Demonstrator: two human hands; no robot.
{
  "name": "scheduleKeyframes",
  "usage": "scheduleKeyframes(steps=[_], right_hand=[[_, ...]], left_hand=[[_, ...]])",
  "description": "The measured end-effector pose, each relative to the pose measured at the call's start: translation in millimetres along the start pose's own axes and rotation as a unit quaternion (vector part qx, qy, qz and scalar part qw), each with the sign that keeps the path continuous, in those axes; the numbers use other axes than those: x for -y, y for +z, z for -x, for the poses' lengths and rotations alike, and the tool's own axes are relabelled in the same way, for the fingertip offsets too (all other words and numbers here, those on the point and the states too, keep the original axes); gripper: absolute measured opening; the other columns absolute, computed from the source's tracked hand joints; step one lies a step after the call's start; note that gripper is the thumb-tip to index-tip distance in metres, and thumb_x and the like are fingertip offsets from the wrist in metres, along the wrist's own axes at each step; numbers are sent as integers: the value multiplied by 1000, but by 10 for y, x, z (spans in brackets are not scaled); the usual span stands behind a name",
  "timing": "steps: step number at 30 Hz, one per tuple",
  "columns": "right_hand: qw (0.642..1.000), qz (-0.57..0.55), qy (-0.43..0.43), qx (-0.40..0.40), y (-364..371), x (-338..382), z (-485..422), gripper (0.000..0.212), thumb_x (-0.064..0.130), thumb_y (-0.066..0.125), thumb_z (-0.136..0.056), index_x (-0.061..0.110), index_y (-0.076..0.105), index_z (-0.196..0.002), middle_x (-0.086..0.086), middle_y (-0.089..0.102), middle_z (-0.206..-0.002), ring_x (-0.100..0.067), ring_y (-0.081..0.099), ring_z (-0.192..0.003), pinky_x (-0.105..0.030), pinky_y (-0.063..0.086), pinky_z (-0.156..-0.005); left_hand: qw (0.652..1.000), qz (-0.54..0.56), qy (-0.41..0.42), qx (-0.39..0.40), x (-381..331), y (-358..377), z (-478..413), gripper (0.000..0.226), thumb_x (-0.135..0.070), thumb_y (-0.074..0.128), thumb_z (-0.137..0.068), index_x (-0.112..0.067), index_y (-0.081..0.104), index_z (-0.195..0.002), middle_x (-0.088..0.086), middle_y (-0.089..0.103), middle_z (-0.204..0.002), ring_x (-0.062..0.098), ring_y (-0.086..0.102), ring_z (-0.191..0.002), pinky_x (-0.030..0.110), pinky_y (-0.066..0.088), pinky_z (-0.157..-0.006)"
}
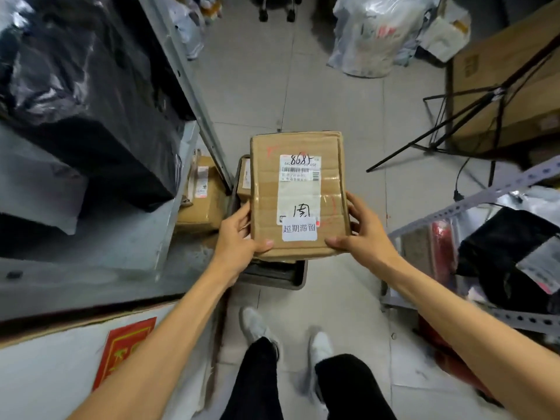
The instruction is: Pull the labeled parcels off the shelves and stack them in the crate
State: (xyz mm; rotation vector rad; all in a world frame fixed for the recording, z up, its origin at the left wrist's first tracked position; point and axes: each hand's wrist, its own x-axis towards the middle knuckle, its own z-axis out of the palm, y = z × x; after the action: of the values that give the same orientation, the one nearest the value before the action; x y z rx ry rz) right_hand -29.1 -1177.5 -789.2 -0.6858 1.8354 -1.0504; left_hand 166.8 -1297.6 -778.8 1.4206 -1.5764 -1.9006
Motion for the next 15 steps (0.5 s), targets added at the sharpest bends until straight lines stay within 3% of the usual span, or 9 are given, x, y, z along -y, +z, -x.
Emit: scheduleKeyframes(steps=[3, 8, 11, 15], right_hand=[[1000, 22, 10, 17, 153, -327, -389, 88, -10, 74, -72, 24, 36, -144, 2, 52, -135, -19, 52, -123, -36, 54, -91], [994, 59, 39, 87, 349, -991, -950, 98, -6, 72, -66, 32, 33, -147, 10, 53, -137, -17, 56, -120, -37, 53, -94], [983, 99, 49, 149, 446, -1375, -1204, 103, -13, 69, -66, 32, 29, -150, 17, 52, -137, -8, 52, -125, -25, 52, -94], [955, 177, 44, 234, 566, -1683, -1447, 105, -9, 69, -67, 39, 24, -149, 16, 51, -137, -9, 48, -128, -30, 47, -101]], left_hand=[[1000, 21, -20, -8, 386, -86, -393, 94, 20, 75, -66, -10, 37, -146, -2, 53, -136, 9, 53, -120, 19, 47, -95], [985, 117, -66, -107, 1170, 38, -709, 80, 21, 68, -71, -22, 42, -133, -15, 65, -106, -8, 66, -87, 11, 53, -73], [961, 193, -118, -161, 1680, 185, -796, 78, 25, 63, -72, -22, 44, -131, -17, 72, -95, -2, 69, -88, 17, 56, -79], [930, 248, -169, -211, 2182, 335, -725, 69, 23, 64, -71, -18, 56, -126, -5, 74, -105, 10, 70, -98, 32, 54, -89]])
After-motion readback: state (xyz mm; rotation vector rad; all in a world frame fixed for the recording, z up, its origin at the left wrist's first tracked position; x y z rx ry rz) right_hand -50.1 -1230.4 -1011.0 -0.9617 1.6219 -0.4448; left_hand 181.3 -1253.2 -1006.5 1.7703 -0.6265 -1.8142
